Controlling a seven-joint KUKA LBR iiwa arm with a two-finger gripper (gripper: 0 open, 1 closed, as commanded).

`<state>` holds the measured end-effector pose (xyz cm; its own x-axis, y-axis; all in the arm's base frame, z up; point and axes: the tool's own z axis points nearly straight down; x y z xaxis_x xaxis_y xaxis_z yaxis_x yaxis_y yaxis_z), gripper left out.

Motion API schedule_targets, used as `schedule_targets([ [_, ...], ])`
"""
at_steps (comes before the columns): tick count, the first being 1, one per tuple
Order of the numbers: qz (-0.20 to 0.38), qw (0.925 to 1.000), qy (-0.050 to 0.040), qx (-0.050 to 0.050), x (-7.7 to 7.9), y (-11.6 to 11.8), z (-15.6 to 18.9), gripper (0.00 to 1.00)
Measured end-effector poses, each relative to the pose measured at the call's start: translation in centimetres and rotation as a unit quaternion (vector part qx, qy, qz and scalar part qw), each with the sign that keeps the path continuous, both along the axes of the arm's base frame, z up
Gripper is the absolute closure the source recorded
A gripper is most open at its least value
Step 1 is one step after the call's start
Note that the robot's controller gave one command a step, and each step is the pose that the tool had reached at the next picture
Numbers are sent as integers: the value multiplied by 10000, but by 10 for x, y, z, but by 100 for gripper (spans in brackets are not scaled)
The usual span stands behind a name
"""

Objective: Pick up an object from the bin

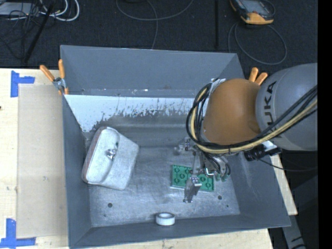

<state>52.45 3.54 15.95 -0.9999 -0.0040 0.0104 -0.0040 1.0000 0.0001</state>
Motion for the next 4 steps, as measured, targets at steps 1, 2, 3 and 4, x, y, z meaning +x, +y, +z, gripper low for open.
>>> schedule_targets([
  [1,-1463,9892,-70,-2,-14,-35,-83,0],
  [2,-1477,9889,-180,1,-8,-36,-77,100],
  [3,-986,9950,-139,-48,5,-19,-80,100],
  [4,-1212,9926,-88,-2,8,-23,45,100],
])
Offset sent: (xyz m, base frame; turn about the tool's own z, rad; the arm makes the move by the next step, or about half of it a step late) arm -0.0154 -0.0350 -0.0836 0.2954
